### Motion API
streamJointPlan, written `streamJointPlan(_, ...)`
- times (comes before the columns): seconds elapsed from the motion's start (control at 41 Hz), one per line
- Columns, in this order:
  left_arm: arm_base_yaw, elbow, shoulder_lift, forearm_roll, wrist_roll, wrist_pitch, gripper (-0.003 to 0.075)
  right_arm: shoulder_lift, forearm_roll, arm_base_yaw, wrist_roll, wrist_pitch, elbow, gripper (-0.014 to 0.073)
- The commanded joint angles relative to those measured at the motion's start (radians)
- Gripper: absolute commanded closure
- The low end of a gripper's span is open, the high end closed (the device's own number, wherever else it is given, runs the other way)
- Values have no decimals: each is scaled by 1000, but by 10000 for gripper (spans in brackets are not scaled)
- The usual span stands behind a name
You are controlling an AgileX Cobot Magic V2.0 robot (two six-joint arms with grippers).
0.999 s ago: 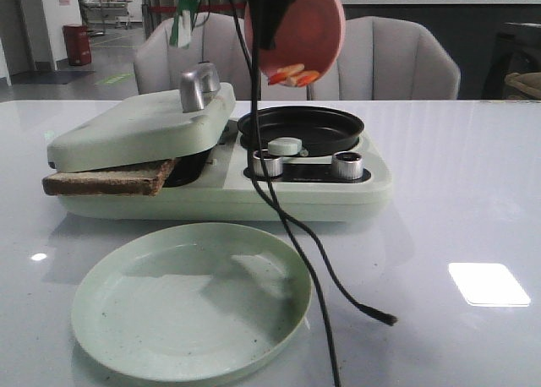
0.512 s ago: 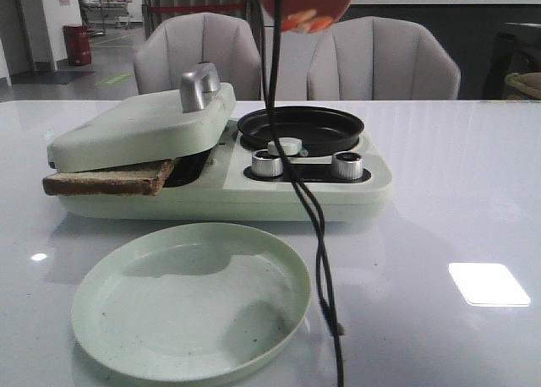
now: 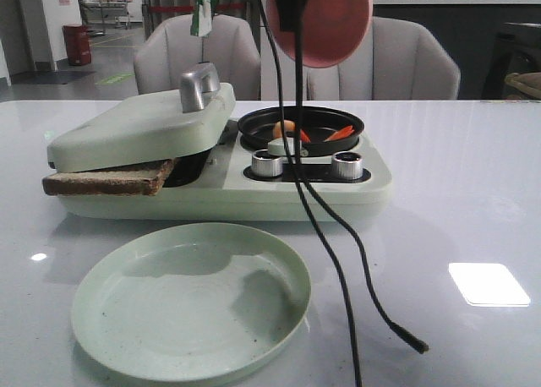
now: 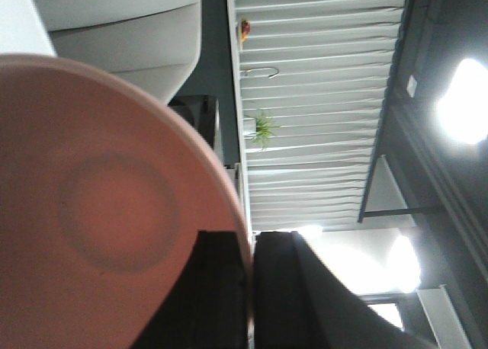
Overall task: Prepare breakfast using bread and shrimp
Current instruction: 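Tilt the pink bowl to pour the shrimp into the frying pan, then carry the empty pink bowl back and set it on the table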
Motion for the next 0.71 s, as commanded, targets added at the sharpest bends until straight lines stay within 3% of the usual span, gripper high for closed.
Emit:
streamJointPlan(0.0, -4, -30, -2, -15, -10, -66, 619, -96, -117, -4, -7, 52, -29, 548)
streamJointPlan(0.122, -4, -30, -2, -15, -10, -66, 619, -135, -79, -4, 38, 75, -29, 548)
streamJointPlan(0.195, -4, -30, -2, -15, -10, -66, 619, -182, 17, -4, 43, 96, -29, 548)
streamJointPlan(0.414, -4, -30, -2, -15, -10, -66, 619, -416, 586, -83, 38, 111, 5, 548)
streamJointPlan(0.561, -4, -30, -2, -15, -10, -66, 619, -562, 986, -230, -23, 110, 98, 548)
streamJointPlan(0.682, -4, -30, -2, -15, -10, -66, 619, -648, 1250, -397, -148, 99, 224, 548)
